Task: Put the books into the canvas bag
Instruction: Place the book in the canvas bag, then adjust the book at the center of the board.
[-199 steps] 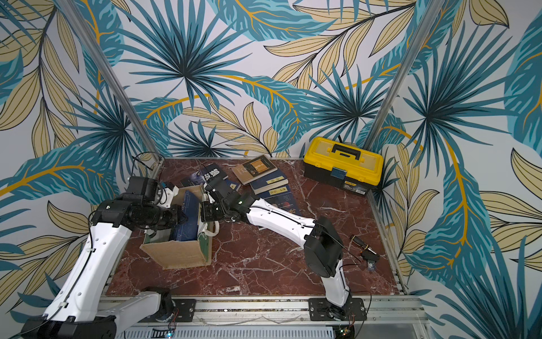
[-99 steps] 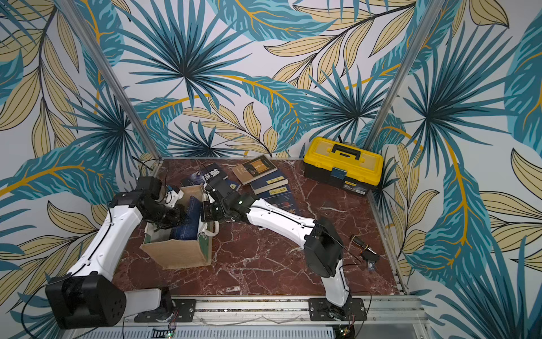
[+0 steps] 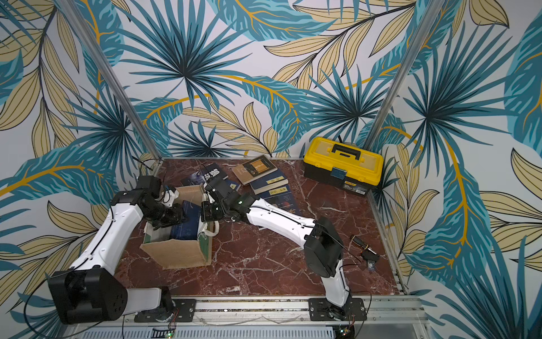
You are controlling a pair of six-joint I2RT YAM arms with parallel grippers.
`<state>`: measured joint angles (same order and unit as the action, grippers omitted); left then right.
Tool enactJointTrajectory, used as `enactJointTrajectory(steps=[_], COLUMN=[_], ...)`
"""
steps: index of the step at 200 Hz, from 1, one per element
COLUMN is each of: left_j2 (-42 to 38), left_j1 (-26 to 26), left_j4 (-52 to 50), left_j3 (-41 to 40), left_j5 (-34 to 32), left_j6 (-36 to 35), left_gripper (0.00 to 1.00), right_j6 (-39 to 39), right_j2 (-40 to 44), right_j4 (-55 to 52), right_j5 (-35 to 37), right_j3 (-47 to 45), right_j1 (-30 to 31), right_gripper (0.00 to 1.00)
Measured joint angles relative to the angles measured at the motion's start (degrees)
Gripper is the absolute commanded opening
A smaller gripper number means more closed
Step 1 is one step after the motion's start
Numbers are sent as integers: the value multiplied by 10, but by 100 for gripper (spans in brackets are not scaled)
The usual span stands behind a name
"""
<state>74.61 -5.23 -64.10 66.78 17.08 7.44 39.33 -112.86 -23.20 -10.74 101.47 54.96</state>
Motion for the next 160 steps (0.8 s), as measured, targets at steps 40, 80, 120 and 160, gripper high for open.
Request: enactJointTrajectory(steps=[40, 80, 120, 160], left_j2=[-72, -106, -112, -114], left_j1=[-1, -1, -2, 44], left_j4=[1, 3, 4, 1], left_j3=[5, 39, 45, 72], left_j5=[-48, -53, 1, 25], left_j6=[9, 14, 31, 57], left_gripper=[54, 55, 55, 54], right_j6=[0, -3, -20, -47], right_j2=[0, 0, 6, 53], right_j4=[0, 0, -12, -40], right_j5=[0, 3, 14, 37], right_j3=[0, 6, 20, 13], right_j1=[0, 0, -2, -5], right_gripper=[1, 27, 39, 51])
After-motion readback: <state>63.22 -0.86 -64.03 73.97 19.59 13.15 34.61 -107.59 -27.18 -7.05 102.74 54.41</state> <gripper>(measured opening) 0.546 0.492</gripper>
